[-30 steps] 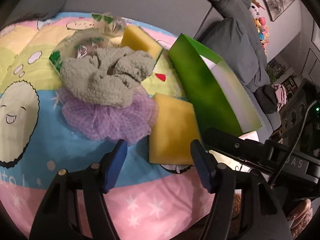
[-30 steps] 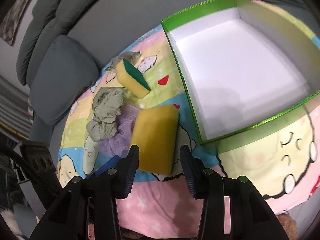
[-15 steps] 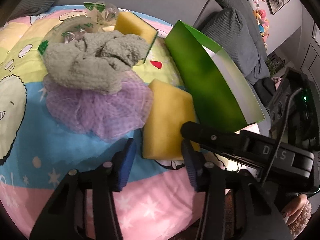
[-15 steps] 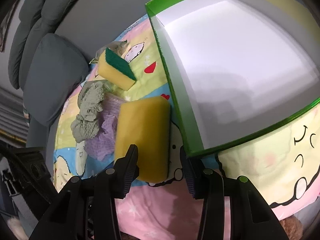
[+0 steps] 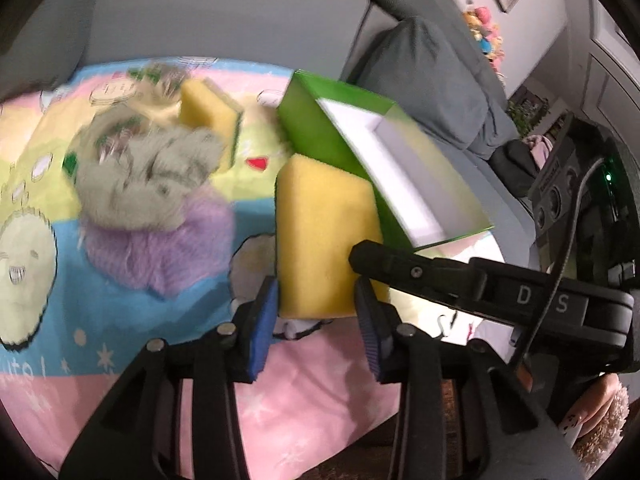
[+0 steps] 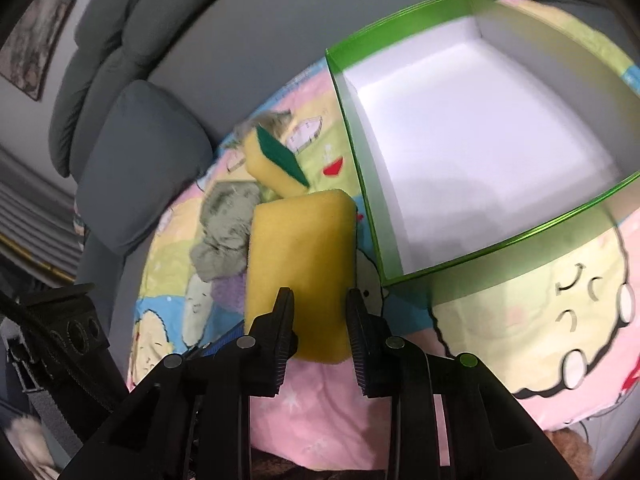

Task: Organize objects
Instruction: 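Carry the yellow sponge into the green box and open the right gripper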

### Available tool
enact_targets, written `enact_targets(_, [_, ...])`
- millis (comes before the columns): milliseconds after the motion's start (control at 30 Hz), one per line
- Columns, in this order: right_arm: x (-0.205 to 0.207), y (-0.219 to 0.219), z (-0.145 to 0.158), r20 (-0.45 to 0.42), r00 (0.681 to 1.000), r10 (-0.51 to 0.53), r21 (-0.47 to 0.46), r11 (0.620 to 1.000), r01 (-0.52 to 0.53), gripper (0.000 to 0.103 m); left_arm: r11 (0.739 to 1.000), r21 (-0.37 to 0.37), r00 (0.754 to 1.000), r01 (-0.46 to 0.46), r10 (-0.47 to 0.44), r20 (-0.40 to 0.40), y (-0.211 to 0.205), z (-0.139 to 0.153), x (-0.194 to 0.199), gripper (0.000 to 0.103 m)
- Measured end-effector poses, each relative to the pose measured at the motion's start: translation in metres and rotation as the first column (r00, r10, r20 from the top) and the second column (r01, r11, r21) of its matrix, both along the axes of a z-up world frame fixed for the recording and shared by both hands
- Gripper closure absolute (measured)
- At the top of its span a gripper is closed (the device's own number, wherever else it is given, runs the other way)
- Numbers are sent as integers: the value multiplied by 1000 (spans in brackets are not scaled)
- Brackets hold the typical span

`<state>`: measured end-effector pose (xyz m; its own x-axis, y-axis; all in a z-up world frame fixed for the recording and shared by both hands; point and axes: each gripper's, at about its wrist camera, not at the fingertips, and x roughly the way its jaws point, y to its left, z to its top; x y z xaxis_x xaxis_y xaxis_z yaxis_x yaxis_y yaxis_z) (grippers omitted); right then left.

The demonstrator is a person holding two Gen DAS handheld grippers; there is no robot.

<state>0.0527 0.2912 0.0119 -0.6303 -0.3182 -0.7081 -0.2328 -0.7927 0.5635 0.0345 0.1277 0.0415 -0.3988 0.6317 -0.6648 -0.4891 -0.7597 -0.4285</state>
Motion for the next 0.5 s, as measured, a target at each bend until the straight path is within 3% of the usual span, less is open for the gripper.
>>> enact_targets(333, [21,48,53,-127,987,-96,40,994,102,73,992,66,990,109,-103,-94,44,43,-9,67])
enact_targets(500, [23,81,49,-114,980,-161,31,986,166,73,985,82,988,152,-148,-50,74,38,-25,67])
